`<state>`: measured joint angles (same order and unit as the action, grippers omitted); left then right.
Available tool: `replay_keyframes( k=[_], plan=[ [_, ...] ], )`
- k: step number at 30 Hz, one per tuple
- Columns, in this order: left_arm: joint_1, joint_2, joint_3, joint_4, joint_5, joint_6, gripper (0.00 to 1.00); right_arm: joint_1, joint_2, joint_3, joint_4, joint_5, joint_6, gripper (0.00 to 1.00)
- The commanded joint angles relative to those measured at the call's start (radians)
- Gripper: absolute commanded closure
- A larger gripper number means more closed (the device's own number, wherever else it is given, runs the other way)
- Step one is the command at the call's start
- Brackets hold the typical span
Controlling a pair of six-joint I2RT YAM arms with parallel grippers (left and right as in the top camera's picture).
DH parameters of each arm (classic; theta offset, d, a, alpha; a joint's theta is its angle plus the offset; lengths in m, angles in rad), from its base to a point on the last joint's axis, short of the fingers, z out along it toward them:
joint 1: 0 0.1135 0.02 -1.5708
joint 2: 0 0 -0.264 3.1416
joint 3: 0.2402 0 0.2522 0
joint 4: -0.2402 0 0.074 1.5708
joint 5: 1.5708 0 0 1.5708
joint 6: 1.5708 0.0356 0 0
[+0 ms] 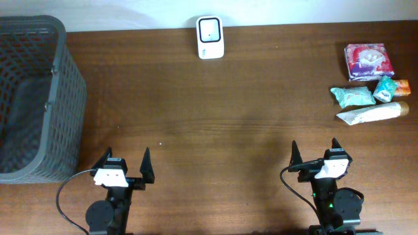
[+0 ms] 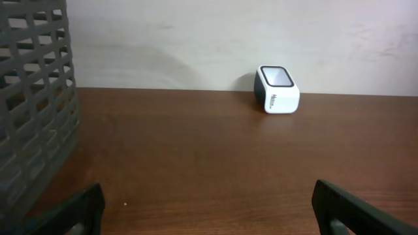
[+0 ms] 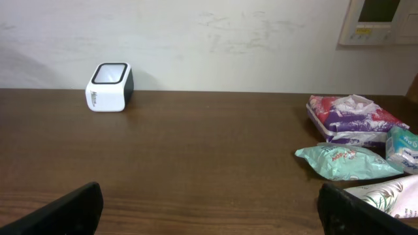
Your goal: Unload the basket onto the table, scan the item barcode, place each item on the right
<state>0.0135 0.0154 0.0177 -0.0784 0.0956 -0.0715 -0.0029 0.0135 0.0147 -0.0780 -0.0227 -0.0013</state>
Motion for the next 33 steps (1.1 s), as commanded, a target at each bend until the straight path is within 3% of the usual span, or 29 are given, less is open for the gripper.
replay_keyframes(
  k=[1,4,33],
  plan=[
    [0.002,-0.010,-0.009,-0.003,-0.033,0.020,0.01,0.010,-0.010,-0.009,-0.001,0.009,-0.002,0.01],
    [0.002,-0.010,-0.010,-0.009,-0.104,0.020,0.01,0.009,-0.010,-0.009,-0.001,0.009,-0.002,0.01],
    [0.003,-0.010,-0.009,-0.005,-0.103,0.065,0.01,0.010,-0.010,-0.009,-0.001,0.009,-0.002,0.01]
  ],
)
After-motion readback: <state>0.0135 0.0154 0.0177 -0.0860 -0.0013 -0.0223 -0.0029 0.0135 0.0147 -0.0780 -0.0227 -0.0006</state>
